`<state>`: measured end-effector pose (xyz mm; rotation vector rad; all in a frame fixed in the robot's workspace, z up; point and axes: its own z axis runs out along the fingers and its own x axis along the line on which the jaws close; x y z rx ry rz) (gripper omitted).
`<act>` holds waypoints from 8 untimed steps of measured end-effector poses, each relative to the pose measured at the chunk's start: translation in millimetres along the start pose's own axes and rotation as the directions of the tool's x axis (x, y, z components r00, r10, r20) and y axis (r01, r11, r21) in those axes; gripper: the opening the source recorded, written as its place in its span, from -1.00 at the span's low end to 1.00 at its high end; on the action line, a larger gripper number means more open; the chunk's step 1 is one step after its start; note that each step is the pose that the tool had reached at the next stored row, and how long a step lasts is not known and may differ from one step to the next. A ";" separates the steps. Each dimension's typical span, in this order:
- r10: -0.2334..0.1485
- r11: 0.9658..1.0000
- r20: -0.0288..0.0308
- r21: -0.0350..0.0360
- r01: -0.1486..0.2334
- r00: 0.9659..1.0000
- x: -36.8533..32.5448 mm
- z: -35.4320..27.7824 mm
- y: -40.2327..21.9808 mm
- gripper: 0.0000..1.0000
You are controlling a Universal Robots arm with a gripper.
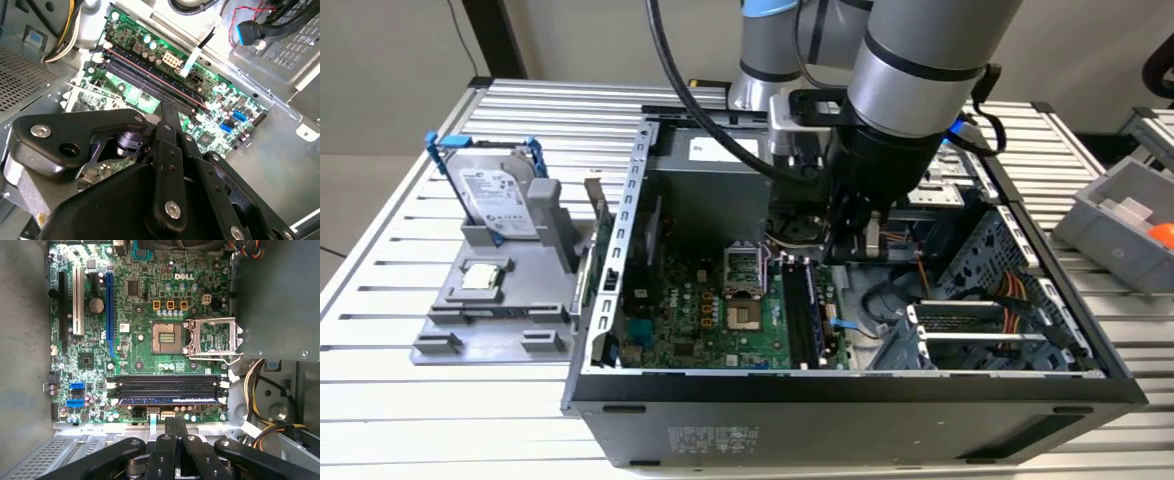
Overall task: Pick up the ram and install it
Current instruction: 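Press down the ram until it locks into place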
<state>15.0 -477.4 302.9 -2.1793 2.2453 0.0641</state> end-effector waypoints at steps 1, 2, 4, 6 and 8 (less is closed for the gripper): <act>0.000 1.000 0.000 0.000 0.000 1.000 0.0 0.0 0.0 -1.00; 0.000 1.000 0.000 0.000 0.000 1.000 0.0 0.0 0.0 -1.00; 0.000 1.000 0.000 0.000 0.000 1.000 0.0 -0.1 0.0 -1.00; 0.000 1.000 0.000 0.000 0.000 1.000 0.0 -0.1 0.0 -1.00; 0.000 1.000 0.000 0.000 0.000 1.000 0.0 -0.1 0.0 -1.00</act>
